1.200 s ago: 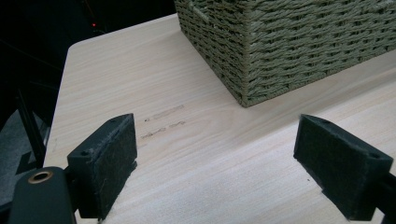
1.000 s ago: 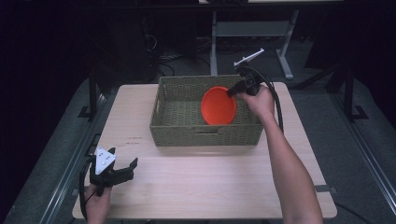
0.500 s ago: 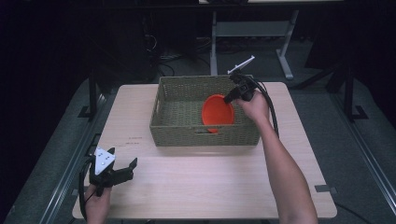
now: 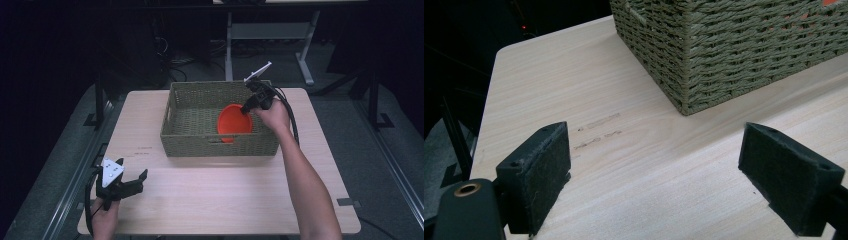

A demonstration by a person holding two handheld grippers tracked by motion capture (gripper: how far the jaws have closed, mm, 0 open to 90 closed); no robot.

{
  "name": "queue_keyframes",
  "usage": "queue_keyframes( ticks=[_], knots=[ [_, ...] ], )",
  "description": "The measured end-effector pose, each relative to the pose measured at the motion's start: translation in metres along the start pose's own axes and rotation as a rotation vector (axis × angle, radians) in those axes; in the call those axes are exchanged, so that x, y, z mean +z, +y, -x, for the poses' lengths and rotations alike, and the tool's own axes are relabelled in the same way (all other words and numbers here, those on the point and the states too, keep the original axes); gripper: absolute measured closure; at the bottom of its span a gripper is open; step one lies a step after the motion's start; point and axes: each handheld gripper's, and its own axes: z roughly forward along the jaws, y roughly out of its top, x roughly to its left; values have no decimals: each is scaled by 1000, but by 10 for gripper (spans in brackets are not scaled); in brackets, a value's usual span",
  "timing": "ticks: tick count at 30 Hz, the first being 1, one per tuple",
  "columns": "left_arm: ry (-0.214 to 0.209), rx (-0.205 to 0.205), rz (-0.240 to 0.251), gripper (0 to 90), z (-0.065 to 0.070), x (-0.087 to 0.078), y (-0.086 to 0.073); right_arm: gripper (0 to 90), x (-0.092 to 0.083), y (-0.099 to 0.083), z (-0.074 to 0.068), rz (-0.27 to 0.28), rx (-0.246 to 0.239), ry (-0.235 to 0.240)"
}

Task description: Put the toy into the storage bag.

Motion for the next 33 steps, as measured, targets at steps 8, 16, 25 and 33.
queue_keyframes(
  ticks=[8, 16, 25, 33],
  knots=[
    [2, -3, 2, 128, 0, 0, 0, 702, 0, 0, 0, -2, -1, -8],
    [3, -2, -1, 128, -1, -1, 0, 684, 1, -2, 1, -14, -3, -38],
    [3, 1, -1, 128, -1, 0, 0, 640, -1, -5, 6, -12, 16, -33],
    [3, -4, 2, 128, 0, 0, 0, 624, -1, -7, 8, -11, 21, -30]
  ],
)
